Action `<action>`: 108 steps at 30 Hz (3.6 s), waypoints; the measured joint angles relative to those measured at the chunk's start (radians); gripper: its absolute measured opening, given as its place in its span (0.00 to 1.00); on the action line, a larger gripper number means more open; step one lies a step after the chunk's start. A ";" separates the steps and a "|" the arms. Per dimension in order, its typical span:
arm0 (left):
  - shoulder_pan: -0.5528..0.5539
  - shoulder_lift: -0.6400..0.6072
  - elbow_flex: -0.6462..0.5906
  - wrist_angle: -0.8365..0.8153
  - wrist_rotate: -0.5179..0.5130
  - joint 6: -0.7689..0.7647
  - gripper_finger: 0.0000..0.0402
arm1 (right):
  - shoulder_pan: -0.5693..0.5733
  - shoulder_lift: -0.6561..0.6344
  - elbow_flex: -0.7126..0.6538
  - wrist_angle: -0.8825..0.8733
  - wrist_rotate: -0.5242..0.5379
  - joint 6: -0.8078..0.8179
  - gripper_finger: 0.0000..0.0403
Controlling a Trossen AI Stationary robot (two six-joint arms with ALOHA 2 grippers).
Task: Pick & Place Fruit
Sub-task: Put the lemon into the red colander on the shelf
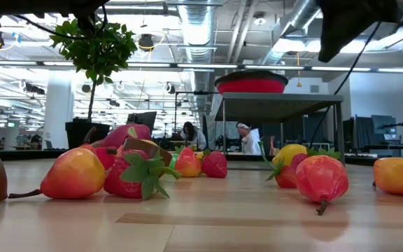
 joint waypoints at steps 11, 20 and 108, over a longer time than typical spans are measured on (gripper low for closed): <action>0.000 0.000 0.000 -0.001 0.000 0.000 0.01 | -0.044 0.106 0.023 0.096 -0.100 -0.073 0.00; 0.000 0.000 0.000 -0.001 0.000 0.000 0.01 | -0.044 0.103 -0.008 0.186 -0.097 -0.076 0.00; 0.000 0.000 0.000 -0.001 0.000 0.000 0.01 | -0.227 0.187 -0.375 0.817 -0.162 -0.314 0.78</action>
